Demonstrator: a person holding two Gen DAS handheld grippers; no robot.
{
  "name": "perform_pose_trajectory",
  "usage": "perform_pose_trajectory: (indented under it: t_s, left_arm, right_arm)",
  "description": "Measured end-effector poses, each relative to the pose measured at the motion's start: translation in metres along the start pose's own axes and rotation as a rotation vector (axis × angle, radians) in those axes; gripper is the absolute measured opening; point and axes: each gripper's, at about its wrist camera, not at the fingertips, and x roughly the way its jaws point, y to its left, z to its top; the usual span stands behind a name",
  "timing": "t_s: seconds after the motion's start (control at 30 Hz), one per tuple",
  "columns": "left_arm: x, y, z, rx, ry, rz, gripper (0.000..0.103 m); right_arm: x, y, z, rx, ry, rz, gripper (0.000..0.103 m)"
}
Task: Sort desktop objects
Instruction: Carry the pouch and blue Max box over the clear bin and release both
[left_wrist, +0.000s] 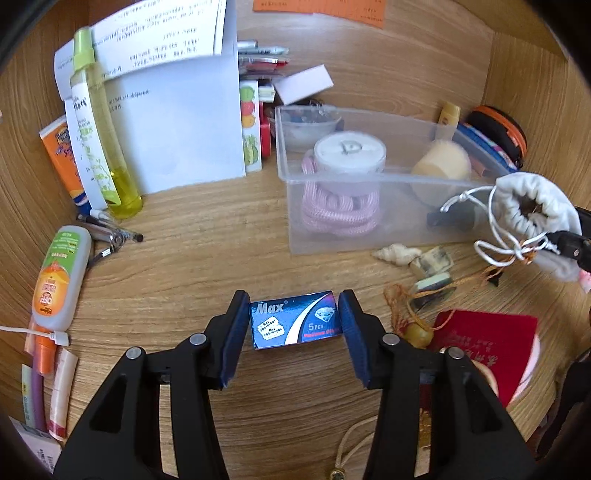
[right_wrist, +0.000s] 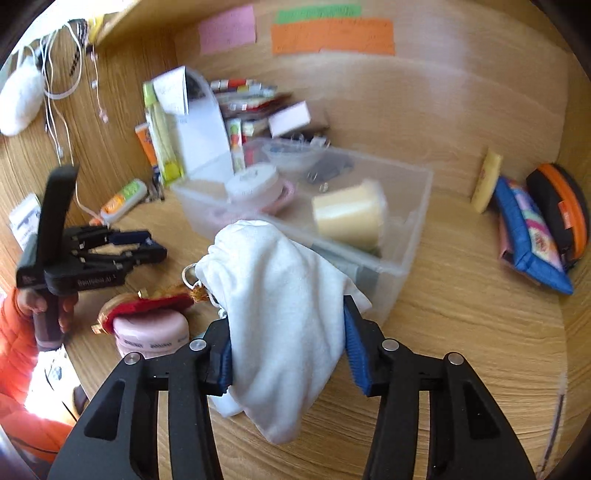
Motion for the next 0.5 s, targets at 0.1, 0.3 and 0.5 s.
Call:
perform_pose_trajectory:
  t_s: [0.1, 0.3, 0.5]
  left_arm:
    - [-0.009, -0.001, 0.006, -0.004, -0.035, -0.005, 0.049]
    - [-0.026, -0.004, 0.024, 0.014, -0.105, -0.009, 0.049]
    - [-0.035, -0.01, 0.04, 0.032, -0.146, -0.009, 0.049]
  right_arm:
    - [-0.013, -0.001, 0.005, -0.006, -0.036, -0.013, 0.045]
    - [-0.028, -0.001, 0.016, -0.009, -0.087, -0.032, 0.045]
    - [-0.033, -0.006, 0.027, -0.007, -0.123, -0.043, 0.045]
